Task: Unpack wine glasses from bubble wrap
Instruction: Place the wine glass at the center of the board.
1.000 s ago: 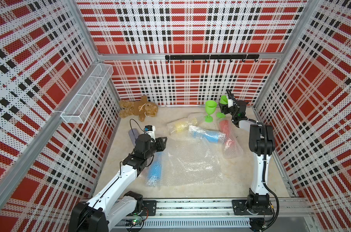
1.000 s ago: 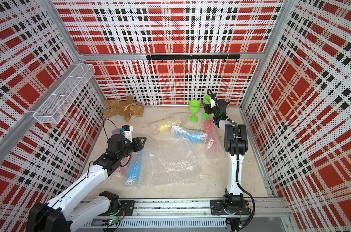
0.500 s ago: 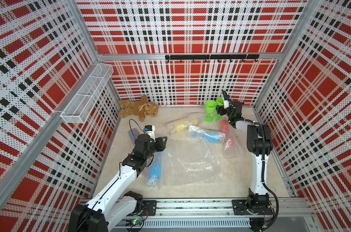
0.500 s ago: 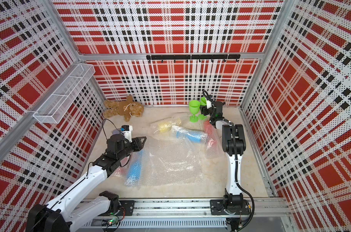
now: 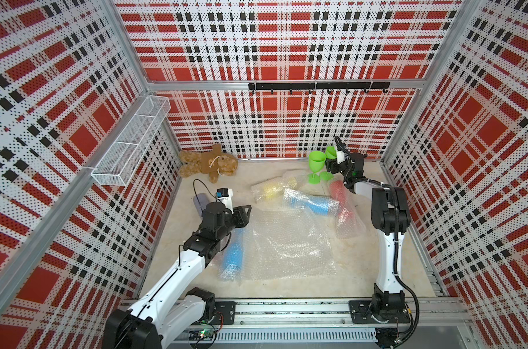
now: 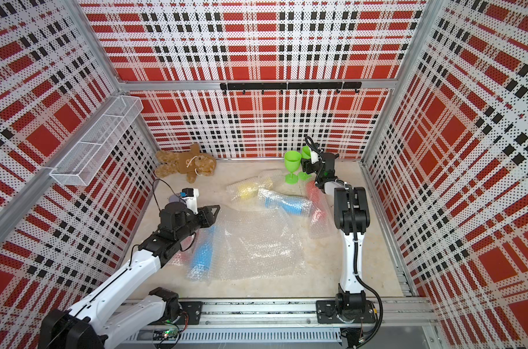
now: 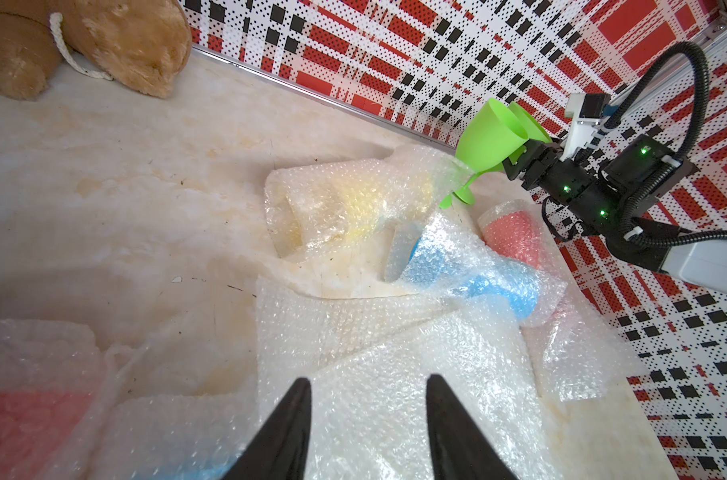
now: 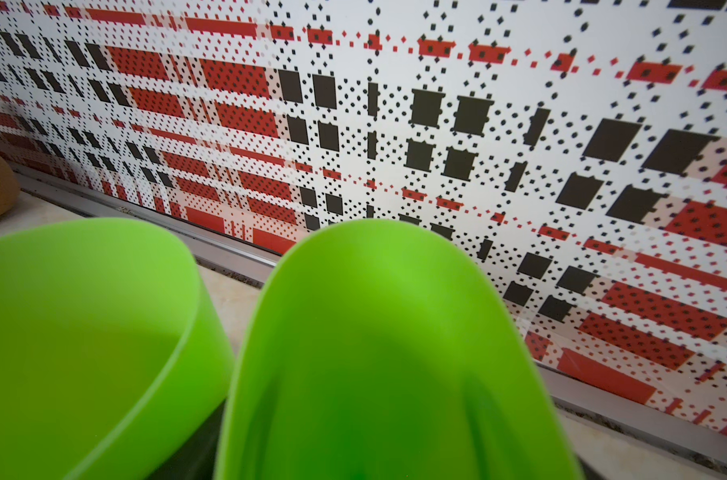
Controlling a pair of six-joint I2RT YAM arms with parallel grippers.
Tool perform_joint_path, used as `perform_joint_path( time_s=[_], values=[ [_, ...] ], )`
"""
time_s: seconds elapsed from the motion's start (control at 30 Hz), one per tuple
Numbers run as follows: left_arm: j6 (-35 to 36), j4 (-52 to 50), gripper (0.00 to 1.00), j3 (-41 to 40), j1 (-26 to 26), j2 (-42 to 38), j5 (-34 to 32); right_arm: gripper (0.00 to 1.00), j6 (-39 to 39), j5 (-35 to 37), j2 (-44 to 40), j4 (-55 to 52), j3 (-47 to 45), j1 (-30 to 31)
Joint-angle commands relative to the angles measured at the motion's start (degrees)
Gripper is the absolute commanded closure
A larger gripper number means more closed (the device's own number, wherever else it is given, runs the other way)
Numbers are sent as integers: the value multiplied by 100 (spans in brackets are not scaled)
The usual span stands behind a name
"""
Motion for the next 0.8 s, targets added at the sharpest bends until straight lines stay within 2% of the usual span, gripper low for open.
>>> perform_joint_path(
  time_s=[0.0,0.77],
  values=[
    [9,139,52,-80,51,-83,19,27,-31,101,-23,90,-191,13],
    [0,113,52,-75,51,-21,10,31,-137,275,-141,404,-474,-4]
  ],
)
